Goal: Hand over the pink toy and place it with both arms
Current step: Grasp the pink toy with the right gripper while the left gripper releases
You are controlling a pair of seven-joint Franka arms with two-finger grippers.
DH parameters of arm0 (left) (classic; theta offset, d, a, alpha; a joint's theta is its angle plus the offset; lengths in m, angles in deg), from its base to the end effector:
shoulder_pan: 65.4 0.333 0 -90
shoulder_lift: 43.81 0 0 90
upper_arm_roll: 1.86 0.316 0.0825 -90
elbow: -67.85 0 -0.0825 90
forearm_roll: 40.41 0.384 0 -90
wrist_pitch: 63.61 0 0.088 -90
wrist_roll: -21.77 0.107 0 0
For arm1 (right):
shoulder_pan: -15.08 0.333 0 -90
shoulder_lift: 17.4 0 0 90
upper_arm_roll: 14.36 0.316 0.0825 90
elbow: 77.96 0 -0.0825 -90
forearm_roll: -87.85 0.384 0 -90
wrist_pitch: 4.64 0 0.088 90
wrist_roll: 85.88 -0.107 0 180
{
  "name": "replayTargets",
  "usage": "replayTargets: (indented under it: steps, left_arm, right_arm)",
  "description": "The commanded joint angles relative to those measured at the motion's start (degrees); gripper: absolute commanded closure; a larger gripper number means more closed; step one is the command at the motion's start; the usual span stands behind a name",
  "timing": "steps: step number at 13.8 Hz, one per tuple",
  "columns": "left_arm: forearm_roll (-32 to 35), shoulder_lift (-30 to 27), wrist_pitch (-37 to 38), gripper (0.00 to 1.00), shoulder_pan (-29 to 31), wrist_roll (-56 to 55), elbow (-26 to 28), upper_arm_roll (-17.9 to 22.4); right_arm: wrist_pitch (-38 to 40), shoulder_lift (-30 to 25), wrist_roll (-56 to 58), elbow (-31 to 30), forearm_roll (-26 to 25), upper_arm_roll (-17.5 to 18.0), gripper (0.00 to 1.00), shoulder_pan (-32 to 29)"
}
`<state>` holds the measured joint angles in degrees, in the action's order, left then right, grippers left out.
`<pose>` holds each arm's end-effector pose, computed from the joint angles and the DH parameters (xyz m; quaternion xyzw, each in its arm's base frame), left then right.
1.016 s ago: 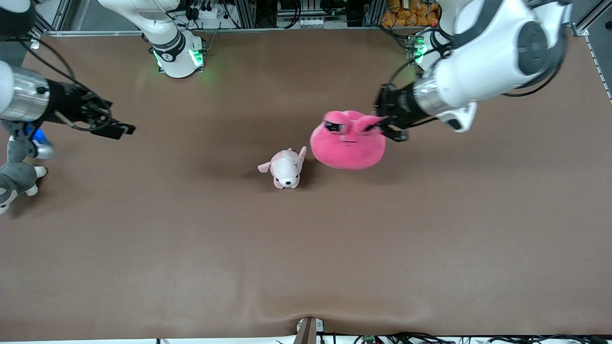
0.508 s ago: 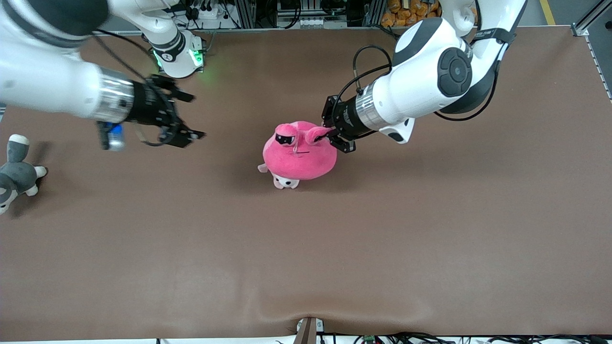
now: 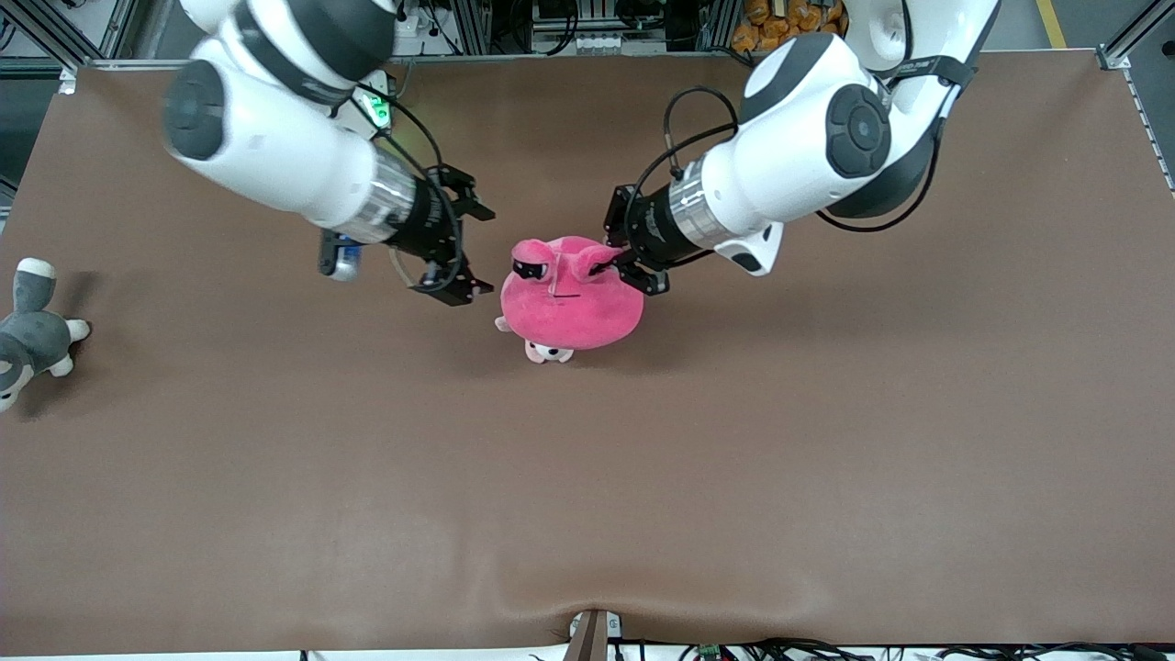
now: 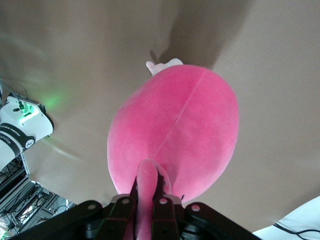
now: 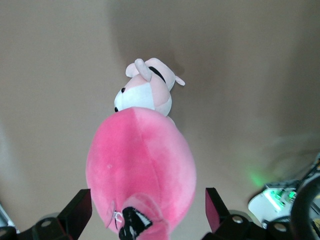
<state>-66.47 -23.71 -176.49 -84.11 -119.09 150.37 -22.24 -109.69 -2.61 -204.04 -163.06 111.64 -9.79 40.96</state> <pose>0.5350 -0.4230 0.5307 0.5384 0.7918 -0.2722 0.0957 0.5480 0.3529 0.5420 -0.6713 0.7091 0.1913 0.0997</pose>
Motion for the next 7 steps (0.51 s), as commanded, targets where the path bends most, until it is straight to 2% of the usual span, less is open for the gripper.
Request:
replayTargets:
  steps: [1, 2, 3, 4, 5, 7]
  left_arm:
    - [0.8, 0.4, -0.4, 1.0, -0.9, -1.7, -1.7, 0.3]
    - [0.8, 0.2, -0.4, 1.0, -0.9, -1.7, -1.7, 0.3]
    - [0.8, 0.0, -0.4, 1.0, -0.9, -1.7, -1.7, 0.2]
    - [0.8, -0.1, -0.4, 1.0, -0.9, -1.7, -1.7, 0.1]
    - [0.8, -0.2, -0.4, 1.0, -0.9, -1.7, -1.7, 0.0]
    - [0.8, -0.2, -0.4, 1.0, -0.8, -1.6, -1.7, 0.1]
  right_arm:
    - [-7.2, 2.3, -8.8, 1.0, -1.4, -0.7, 0.0, 2.9]
    - [-10.3, 3.0, -11.9, 1.1, -1.4, -0.7, 0.0, 3.7]
    - [-11.3, 3.1, -12.1, 1.0, -1.8, -0.7, 0.35, 4.6]
    - [-11.2, 3.1, -11.4, 1.0, -3.4, -0.7, 0.85, 5.3]
    - [-11.1, 3.1, -10.7, 1.0, -5.4, -0.7, 1.0, 5.5]
    - [-9.5, 3.0, -10.7, 1.1, -8.5, -0.7, 1.0, 5.5]
